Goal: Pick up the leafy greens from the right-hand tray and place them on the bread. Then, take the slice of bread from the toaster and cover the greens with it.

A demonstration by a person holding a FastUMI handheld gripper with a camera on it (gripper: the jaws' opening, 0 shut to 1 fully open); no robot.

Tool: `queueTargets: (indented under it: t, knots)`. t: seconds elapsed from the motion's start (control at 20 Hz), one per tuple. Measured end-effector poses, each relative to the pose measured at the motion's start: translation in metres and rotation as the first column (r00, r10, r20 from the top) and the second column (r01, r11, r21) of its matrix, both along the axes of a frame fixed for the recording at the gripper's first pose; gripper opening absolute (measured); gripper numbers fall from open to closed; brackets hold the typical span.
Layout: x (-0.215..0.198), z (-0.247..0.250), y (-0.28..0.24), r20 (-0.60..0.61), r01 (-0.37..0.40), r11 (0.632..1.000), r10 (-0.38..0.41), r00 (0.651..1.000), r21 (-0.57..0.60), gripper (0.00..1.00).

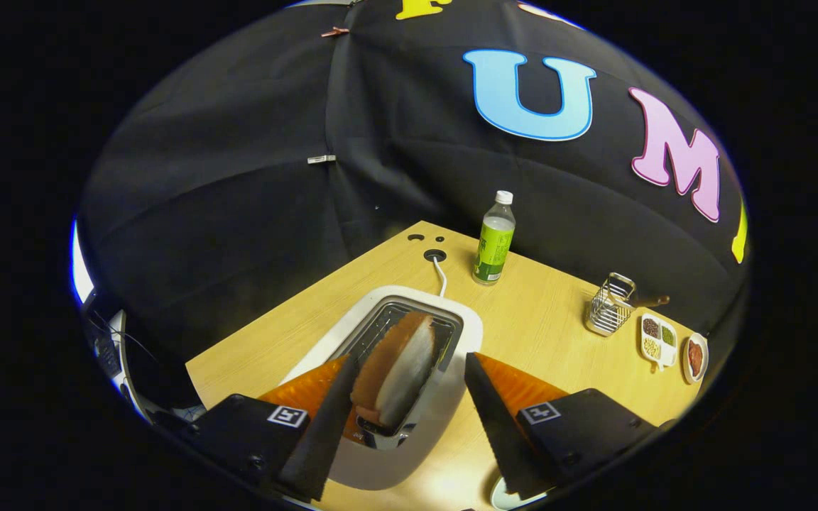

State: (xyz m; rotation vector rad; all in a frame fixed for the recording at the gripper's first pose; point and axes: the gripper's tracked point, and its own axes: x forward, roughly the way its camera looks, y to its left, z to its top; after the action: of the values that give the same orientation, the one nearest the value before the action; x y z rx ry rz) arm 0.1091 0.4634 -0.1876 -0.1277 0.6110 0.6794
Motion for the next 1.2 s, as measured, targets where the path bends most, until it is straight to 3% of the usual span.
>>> queueTargets:
  t: [0.15, 0.4, 0.55, 0.95, 1.2]
  knots:
    - [-0.005, -0.004, 0.006, -0.003, -0.004, 1.0, 0.004, 1.0, 0.001, 0.72]
    - [-0.012, -0.008, 0.003, -0.037, 0.021, 1.0, -0.021, 0.999, -0.013, 0.29]
    - [-0.014, -0.007, 0.002, -0.085, 0.045, 0.999, -0.045, 0.995, 0.001, 0.18]
    - [-0.015, 0.037, -0.002, -0.044, 0.034, 0.996, -0.031, 0.999, 0.086, 0.14]
    - [-0.011, 0.085, -0.012, -0.002, 0.045, 0.979, -0.046, 0.999, 0.197, 0.14]
